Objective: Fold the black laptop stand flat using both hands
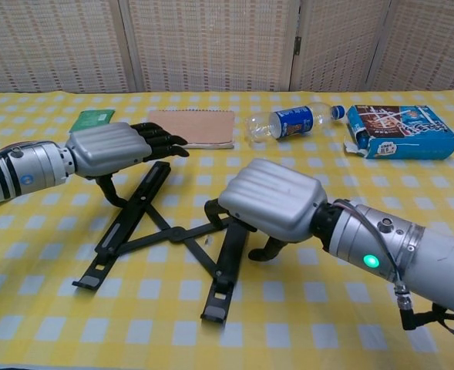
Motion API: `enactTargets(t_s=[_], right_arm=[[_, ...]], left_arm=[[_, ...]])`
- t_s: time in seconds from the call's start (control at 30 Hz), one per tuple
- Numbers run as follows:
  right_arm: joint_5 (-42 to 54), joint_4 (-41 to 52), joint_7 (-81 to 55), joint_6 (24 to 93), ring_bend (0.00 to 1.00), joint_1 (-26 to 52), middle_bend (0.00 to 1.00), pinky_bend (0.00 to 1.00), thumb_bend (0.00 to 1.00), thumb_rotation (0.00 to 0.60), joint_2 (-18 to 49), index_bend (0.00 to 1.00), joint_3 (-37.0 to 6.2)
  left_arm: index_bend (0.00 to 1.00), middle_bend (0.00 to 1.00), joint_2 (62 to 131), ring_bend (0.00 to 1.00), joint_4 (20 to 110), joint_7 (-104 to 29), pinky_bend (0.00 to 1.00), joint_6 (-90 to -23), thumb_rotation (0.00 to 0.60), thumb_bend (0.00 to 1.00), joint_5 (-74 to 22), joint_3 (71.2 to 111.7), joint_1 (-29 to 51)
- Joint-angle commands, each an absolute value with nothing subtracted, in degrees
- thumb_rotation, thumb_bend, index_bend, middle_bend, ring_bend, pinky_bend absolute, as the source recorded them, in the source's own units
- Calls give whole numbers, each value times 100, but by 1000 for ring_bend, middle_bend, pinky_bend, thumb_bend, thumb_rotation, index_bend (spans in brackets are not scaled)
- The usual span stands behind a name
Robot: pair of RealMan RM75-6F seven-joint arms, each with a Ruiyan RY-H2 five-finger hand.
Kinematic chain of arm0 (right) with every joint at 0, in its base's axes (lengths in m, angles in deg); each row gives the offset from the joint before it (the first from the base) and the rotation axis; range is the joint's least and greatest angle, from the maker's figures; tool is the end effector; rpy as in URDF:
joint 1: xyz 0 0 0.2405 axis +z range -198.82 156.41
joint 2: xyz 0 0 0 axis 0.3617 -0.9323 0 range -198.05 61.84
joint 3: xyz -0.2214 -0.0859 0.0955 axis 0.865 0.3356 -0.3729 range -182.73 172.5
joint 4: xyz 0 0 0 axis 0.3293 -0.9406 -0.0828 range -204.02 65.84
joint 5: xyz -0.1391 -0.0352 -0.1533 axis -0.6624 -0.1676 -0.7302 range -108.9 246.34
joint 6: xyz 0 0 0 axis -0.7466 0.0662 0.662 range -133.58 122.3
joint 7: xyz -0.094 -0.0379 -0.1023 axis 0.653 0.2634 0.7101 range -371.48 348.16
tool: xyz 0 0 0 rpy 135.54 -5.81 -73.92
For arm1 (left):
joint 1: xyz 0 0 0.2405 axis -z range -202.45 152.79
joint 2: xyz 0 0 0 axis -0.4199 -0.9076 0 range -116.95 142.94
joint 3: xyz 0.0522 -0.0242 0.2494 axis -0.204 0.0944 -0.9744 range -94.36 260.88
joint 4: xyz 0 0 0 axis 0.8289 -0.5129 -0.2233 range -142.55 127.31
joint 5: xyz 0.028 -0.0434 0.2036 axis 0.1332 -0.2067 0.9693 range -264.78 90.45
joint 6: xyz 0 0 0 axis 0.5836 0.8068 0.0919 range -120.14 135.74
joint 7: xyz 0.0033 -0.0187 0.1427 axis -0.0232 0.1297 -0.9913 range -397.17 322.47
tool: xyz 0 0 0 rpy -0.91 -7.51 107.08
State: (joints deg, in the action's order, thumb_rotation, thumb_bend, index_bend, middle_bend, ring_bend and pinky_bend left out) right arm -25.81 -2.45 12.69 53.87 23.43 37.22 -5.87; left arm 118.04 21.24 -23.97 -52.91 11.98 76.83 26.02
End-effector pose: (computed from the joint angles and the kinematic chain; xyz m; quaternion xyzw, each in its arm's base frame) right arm -0.1079 -0.2852 -0.1072 0.8615 -0.0915 0.3841 0.3193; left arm -0.1906 0.4020 -0.0473 -0.8680 -0.1072 -0.3245 0.3602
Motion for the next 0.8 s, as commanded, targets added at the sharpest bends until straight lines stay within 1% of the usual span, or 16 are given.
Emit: enactTargets(t_s=[0.03, 0.47, 0.8], right_arm=[[-2664, -374, 1219, 5426, 678, 2367, 676, 668, 208, 600, 3821, 453, -557], [-2849, -854, 956, 5538, 678, 2420, 676, 668, 208, 600, 4116, 453, -510], [-2915, -1114, 852, 5578, 677, 2526, 676, 668, 208, 600, 4339, 452, -582]], left_arm=[[0, 13, 11780, 0, 2210, -2339, 0, -5291, 600, 74, 1160, 7700, 2595], [0, 14, 11701, 0, 2492, -2345, 0, -5271, 600, 74, 1085, 7719, 2579], [0, 14, 11652, 0, 2687, -2405, 0, -5238, 600, 75, 1099, 7700, 2613]])
